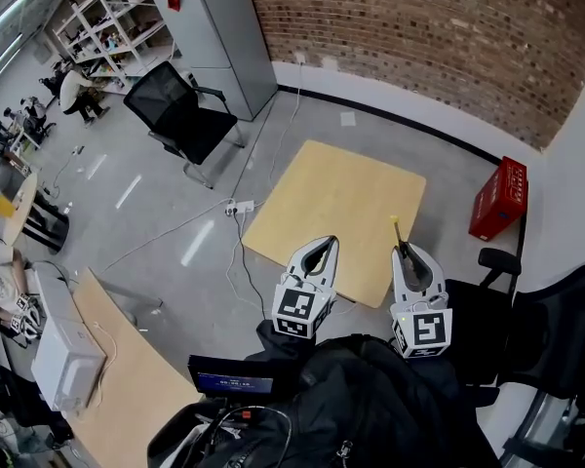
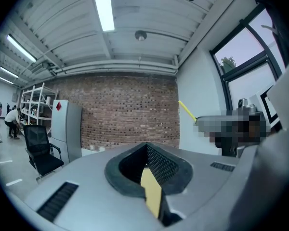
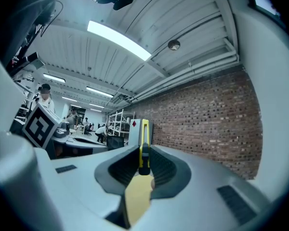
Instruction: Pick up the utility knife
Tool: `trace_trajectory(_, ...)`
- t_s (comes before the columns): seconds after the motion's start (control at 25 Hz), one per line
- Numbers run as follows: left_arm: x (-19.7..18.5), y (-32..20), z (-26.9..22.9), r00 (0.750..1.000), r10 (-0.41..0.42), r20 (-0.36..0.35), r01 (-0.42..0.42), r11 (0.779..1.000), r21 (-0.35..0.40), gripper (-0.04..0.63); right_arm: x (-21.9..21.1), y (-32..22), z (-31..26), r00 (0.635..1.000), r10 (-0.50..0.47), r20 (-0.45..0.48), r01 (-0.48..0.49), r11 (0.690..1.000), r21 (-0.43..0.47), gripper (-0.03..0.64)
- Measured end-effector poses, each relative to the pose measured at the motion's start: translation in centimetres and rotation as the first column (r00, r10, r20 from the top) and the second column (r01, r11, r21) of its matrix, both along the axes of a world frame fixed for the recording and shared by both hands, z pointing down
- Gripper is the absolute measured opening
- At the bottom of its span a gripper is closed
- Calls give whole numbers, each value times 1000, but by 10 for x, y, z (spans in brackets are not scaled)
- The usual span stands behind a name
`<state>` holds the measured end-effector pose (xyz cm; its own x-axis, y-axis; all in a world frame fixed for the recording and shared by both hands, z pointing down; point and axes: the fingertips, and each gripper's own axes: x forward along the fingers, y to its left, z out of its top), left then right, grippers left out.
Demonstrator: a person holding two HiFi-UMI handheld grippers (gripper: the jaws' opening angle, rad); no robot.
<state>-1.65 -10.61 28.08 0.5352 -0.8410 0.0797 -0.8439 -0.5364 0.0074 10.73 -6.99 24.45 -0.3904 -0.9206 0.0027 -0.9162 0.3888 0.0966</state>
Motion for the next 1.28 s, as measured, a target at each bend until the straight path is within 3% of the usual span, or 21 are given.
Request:
trace_trajectory(0.4, 13, -6, -6, 1000, 20, 5, -20, 999, 31, 0, 11, -5, -9, 999, 16, 30, -16, 1000, 25, 68)
trace_trajectory(1.28, 9, -6, -2, 1000, 10, 14, -11, 1000, 22, 0, 12, -2, -13, 999, 33, 42, -35, 998, 48, 67)
